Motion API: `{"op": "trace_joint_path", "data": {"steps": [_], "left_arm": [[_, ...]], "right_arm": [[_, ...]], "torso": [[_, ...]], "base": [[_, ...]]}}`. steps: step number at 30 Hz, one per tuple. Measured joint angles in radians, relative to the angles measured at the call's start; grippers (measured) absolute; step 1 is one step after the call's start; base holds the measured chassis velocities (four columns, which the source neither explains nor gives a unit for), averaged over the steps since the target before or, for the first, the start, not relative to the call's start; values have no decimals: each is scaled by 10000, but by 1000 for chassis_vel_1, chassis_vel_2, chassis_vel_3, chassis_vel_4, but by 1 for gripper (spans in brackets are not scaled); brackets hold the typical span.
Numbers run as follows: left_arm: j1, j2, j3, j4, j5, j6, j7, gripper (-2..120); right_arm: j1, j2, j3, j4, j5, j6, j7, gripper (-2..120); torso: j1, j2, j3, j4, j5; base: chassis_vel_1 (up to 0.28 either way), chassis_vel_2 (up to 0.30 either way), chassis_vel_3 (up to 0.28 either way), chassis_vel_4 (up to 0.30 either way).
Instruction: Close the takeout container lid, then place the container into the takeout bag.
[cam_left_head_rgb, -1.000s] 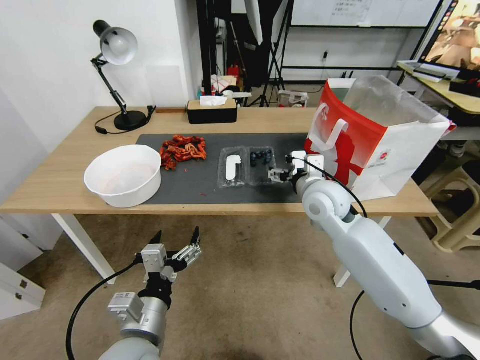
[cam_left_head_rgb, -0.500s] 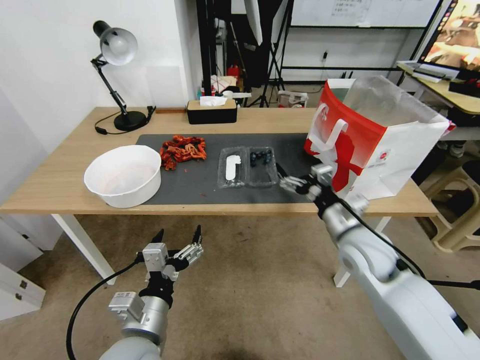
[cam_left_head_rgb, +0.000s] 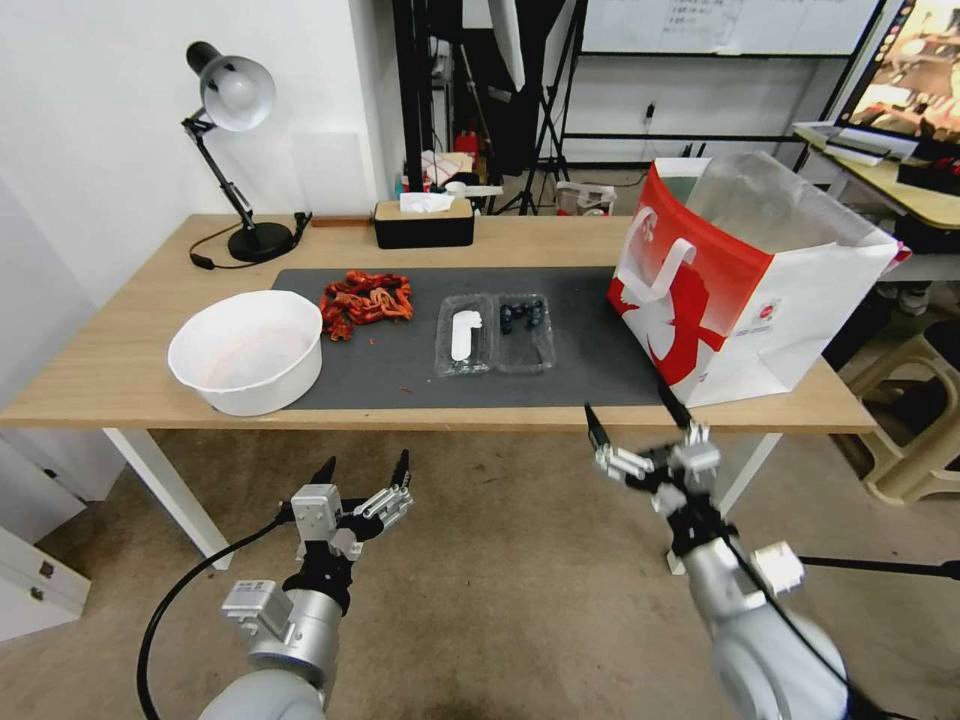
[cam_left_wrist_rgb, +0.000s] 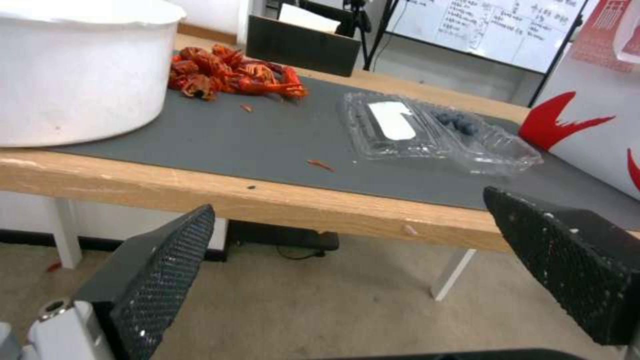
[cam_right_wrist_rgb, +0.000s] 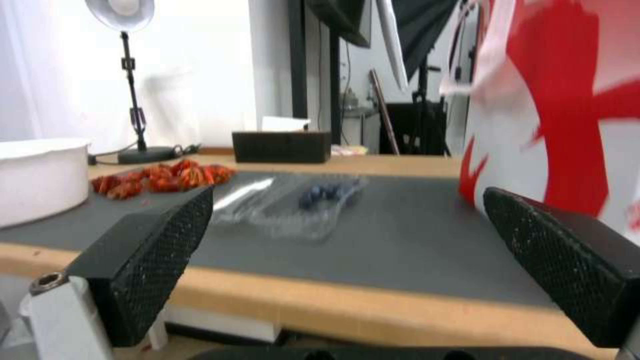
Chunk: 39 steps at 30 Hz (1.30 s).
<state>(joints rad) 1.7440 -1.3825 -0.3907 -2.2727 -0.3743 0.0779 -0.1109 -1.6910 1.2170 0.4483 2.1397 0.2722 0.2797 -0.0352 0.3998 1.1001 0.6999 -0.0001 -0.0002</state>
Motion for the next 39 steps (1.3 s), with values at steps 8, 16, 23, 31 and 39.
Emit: {"op": "trace_joint_path", "data": {"steps": [8, 16, 23, 31, 39], "left_arm": [[-23, -94, 76, -141, -370, 0, -215, 100], [-860, 206, 448, -266, -2552, 219, -1032, 100], [-1799, 901, 1010, 169, -4447, 159, -1290, 100], [-3392, 1146, 1969, 557, -7121, 20, -2066, 100], [-5199, 996, 2777, 1296, -9296, -16, -3057, 100]], "right_arm": [[-385, 311, -163, 4, -218, 95, 39, 100], [-521, 288, -364, -116, -279, 45, 145, 100], [-703, 350, -272, 12, -377, 43, 199, 100], [-803, 587, -307, 39, -712, 2, 223, 100], [-900, 777, -283, 85, -945, -14, 249, 100]], "torso": [[0, 0, 1, 1, 1], [1, 0, 1, -1, 1], [2, 0, 2, 0, 1], [3, 0, 2, 0, 2], [3, -1, 2, 1, 2]], "base": [[0, 0, 0, 0], [0, 0, 0, 0], [0, 0, 0, 0], [0, 0, 0, 0], [0, 0, 0, 0]]}}
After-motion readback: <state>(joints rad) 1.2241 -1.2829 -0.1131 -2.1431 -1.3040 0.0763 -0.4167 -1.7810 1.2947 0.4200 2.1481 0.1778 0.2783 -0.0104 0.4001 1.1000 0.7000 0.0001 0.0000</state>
